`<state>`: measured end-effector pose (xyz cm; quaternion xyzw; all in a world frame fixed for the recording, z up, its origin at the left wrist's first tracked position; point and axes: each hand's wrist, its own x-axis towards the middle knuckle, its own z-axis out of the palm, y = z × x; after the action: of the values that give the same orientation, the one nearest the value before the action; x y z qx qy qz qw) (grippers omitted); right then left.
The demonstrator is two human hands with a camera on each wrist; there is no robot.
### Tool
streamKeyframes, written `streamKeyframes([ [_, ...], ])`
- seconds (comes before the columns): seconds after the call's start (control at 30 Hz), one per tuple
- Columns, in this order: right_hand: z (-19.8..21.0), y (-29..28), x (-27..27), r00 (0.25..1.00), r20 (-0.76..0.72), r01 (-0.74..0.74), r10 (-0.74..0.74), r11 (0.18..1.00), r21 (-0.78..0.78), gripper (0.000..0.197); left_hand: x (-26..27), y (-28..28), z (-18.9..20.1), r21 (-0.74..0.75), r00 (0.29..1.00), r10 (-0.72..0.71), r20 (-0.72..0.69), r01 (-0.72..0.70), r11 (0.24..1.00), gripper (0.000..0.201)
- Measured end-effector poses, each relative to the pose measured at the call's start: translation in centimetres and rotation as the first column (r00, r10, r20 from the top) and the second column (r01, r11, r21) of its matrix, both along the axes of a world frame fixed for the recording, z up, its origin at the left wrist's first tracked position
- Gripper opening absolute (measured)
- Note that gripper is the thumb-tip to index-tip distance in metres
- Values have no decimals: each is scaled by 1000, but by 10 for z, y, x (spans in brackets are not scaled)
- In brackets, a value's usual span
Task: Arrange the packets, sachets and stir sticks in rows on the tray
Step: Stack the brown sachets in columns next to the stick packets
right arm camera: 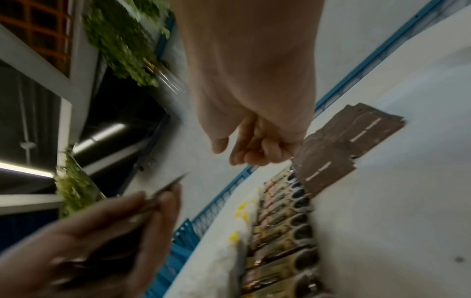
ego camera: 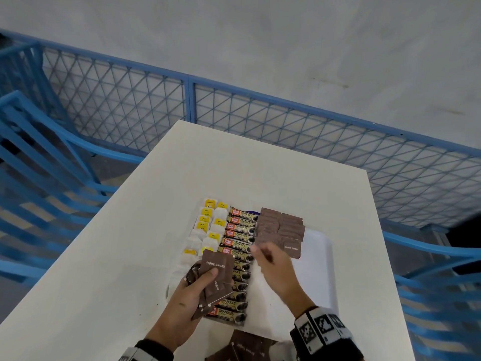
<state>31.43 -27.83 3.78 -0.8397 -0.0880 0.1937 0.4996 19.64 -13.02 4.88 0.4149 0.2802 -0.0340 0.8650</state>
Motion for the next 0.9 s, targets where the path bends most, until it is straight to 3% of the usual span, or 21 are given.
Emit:
streamKeyframes([
  [0.07,10,4,-15,988,-121,-87,101,990,111,25,0,-1,1,-8,1000,-9,11,9,1000,40],
  [0.13,13,6,-26,963,-213,-121,167,969,213,17,0,-3,3,-14,999,-26,33,26,1000,38],
  [0.23,13,6,-34,952,-223,-149,208,956,254,10,-2,-5,6,-36,997,-54,60,56,998,32],
  [0.33,12,6,-34,955,-246,-94,169,953,289,8,-4,-5,5,-32,997,-63,45,64,997,22],
  [0.6,11,-15,-16,934,-357,203,-20,852,483,11,-4,-3,0,51,997,-63,-46,66,997,29],
  [0.73,2,-40,-1,916,-379,315,-133,823,473,18,-3,-3,-1,25,996,-67,-59,68,997,33],
  [0.9,-15,-74,17,877,-440,334,-196,905,262,28,-2,-5,-1,29,994,-87,-72,89,996,30],
])
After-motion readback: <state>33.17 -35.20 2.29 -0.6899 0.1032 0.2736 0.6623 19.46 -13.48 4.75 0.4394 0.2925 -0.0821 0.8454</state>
